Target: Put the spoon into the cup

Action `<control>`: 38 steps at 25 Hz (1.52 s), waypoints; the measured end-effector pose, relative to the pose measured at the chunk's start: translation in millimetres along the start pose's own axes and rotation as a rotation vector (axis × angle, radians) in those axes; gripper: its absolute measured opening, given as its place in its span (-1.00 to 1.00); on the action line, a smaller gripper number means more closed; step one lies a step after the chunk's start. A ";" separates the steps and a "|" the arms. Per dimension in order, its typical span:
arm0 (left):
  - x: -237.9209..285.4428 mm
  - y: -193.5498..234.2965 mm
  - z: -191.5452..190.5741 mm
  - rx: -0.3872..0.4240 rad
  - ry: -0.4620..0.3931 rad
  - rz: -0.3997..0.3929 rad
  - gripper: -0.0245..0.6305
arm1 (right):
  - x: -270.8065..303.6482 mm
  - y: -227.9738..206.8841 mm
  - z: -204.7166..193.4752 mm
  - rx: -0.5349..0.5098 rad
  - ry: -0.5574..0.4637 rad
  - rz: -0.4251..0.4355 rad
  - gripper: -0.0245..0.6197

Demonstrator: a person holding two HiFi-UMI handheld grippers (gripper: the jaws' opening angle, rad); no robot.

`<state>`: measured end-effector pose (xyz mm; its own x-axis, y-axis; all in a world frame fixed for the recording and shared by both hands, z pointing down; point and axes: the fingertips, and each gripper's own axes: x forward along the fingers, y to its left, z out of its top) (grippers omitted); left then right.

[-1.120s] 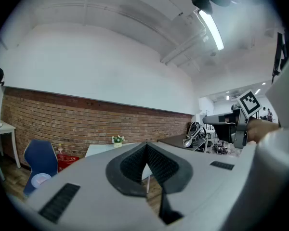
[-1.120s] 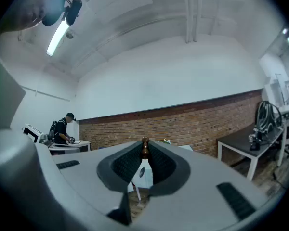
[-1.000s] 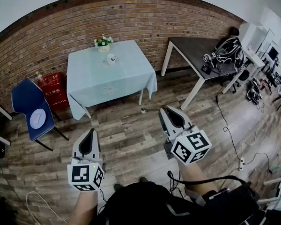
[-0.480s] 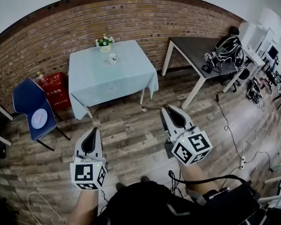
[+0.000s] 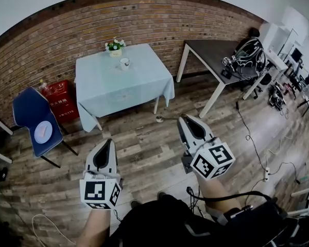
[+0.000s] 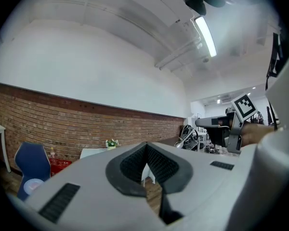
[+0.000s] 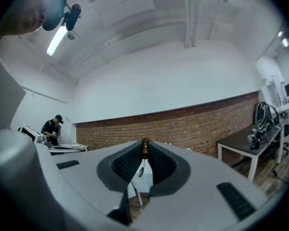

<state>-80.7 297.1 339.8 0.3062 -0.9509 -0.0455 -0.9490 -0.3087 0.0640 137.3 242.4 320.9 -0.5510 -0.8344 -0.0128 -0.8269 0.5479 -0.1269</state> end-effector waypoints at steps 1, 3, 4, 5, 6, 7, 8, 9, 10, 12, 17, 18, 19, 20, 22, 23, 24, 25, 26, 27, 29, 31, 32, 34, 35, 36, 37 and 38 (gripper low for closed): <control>-1.7 2.6 1.4 0.001 -0.003 -0.005 -0.90 | 0.6 3.3 0.4 -0.002 0.001 -0.004 -0.77; -4.9 8.2 2.8 0.005 -0.005 -0.015 -0.90 | 1.5 9.6 0.6 -0.003 0.011 -0.018 -0.77; -6.0 11.4 3.2 0.006 -0.006 -0.020 -0.90 | 2.4 12.4 -0.3 -0.003 0.016 -0.026 -0.77; -6.9 14.7 3.2 0.007 -0.008 -0.027 -0.90 | 3.6 14.7 -2.0 -0.003 0.017 -0.031 -0.77; -7.9 17.4 2.6 0.010 -0.010 -0.035 -0.90 | 4.9 16.7 -4.3 -0.003 0.016 -0.032 -0.77; -8.8 19.4 1.7 0.014 -0.010 -0.043 -0.91 | 5.7 18.4 -7.1 -0.004 0.013 -0.032 -0.77; -9.3 20.8 0.4 0.018 -0.006 -0.047 -0.90 | 6.3 19.6 -10.0 -0.005 0.014 -0.033 -0.77; -9.1 22.2 -1.3 0.016 0.000 -0.049 -0.90 | 7.0 20.4 -12.9 -0.002 0.018 -0.034 -0.77; -8.5 23.6 -3.0 0.005 0.007 -0.049 -0.90 | 8.3 21.0 -16.0 0.004 0.024 -0.033 -0.77; -7.5 25.6 -5.0 -0.015 0.017 -0.050 -0.90 | 12.6 22.1 -21.6 0.010 0.032 -0.022 -0.77; 10.4 35.2 -7.7 -0.013 0.011 -0.037 -0.90 | 35.3 13.6 -19.2 0.009 0.015 0.013 -0.77; 16.3 37.5 -5.9 -0.025 0.006 -0.033 -0.90 | 41.3 10.6 -17.4 0.011 0.013 0.021 -0.77; 22.6 38.2 -3.3 -0.034 -0.002 -0.033 -0.90 | 47.1 7.3 -15.4 0.010 0.011 0.032 -0.77; 29.2 37.4 -1.2 -0.038 -0.011 -0.037 -0.90 | 52.7 3.2 -13.6 0.009 0.009 0.044 -0.77; 44.5 35.3 0.0 -0.032 -0.012 -0.043 -0.90 | 64.3 -6.9 -11.2 0.014 0.004 0.066 -0.77; 52.5 35.5 -0.4 -0.026 -0.006 -0.042 -0.90 | 70.9 -12.1 -10.5 0.016 0.003 0.073 -0.77; 60.7 36.7 -0.7 -0.023 0.002 -0.039 -0.90 | 77.9 -17.3 -9.4 0.015 0.001 0.076 -0.77; 68.9 38.0 -0.7 -0.024 0.009 -0.036 -0.90 | 85.0 -22.9 -7.8 0.012 -0.002 0.078 -0.77; 77.3 38.8 -0.7 -0.029 0.013 -0.037 -0.90 | 91.8 -29.4 -5.8 0.010 -0.006 0.078 -0.77; 86.1 38.9 -0.9 -0.038 0.015 -0.041 -0.90 | 98.1 -36.9 -3.9 0.013 -0.011 0.077 -0.77; 103.6 39.0 -2.0 -0.049 0.019 -0.044 -0.90 | 110.5 -51.6 -2.0 0.023 -0.014 0.080 -0.77; 120.2 41.2 -4.4 -0.044 0.025 -0.035 -0.90 | 122.7 -62.5 -1.2 0.024 -0.011 0.092 -0.77; 128.3 43.0 -5.2 -0.040 0.025 -0.029 -0.90 | 128.8 -67.3 0.2 0.023 -0.011 0.099 -0.77; 144.2 46.5 -5.4 -0.040 0.030 -0.012 -0.91 | 140.4 -78.1 4.4 0.019 -0.016 0.107 -0.77; 152.0 47.7 -5.9 -0.040 0.034 -0.004 -0.90 | 145.6 -84.1 6.0 0.019 -0.017 0.107 -0.77; 159.8 48.4 -7.3 -0.038 0.039 0.002 -0.90 | 150.3 -90.3 6.5 0.021 -0.016 0.110 -0.77; 167.5 48.5 -9.1 -0.035 0.043 0.005 -0.90 | 155.0 -96.3 5.8 0.024 -0.011 0.114 -0.77; 175.1 48.2 -10.8 -0.032 0.047 0.007 -0.90 | 159.5 -102.1 4.5 0.028 -0.004 0.120 -0.77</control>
<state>-72.0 115.6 345.7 0.3031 -0.9530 0.0023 -0.9487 -0.3015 0.0956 134.3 53.0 327.3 -0.6453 -0.7632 -0.0336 -0.7515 0.6421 -0.1515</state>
